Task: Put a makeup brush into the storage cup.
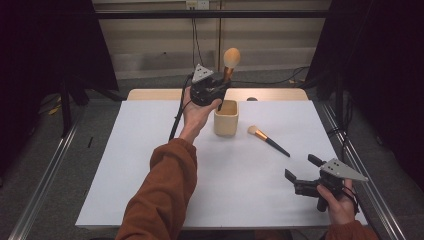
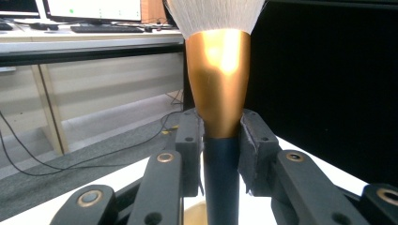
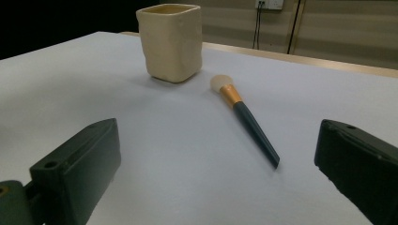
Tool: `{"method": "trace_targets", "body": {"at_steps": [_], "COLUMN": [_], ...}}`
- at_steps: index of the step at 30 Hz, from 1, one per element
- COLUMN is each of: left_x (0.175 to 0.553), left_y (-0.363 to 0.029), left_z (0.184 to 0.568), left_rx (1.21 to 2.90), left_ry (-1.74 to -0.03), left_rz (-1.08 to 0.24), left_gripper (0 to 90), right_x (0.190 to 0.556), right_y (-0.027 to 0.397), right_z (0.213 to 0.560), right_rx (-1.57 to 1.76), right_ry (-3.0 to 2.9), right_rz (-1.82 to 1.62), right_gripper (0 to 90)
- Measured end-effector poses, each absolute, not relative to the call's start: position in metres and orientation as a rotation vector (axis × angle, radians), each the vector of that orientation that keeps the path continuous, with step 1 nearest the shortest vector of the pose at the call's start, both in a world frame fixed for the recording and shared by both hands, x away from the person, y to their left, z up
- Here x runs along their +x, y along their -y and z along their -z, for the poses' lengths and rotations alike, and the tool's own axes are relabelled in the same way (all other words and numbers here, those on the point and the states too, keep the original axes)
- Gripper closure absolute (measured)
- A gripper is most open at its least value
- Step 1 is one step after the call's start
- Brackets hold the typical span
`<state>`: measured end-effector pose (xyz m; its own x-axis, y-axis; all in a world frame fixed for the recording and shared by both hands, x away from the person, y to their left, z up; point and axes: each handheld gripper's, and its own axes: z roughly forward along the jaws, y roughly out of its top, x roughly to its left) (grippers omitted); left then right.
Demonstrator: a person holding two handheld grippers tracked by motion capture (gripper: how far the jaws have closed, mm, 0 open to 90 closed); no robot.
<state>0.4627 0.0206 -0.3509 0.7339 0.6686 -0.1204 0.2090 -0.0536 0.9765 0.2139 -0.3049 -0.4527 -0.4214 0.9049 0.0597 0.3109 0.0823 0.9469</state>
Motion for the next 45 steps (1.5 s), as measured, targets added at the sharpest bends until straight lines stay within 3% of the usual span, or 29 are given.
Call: {"method": "trace_targets", "body": {"at_steps": [45], "left_x": [0.470], "left_y": [-0.016], "left_z": [0.413], "left_rx": [1.725], "left_ry": [-0.765], "left_rz": [-0.423], "left_gripper": [71.9], "right_x": [0.214], "right_y": [0.305], "right_z": [0.453], "right_rx": [1.196], "right_ry": [-1.815], "right_rz": [-1.344], "right_gripper": [0.2]}}
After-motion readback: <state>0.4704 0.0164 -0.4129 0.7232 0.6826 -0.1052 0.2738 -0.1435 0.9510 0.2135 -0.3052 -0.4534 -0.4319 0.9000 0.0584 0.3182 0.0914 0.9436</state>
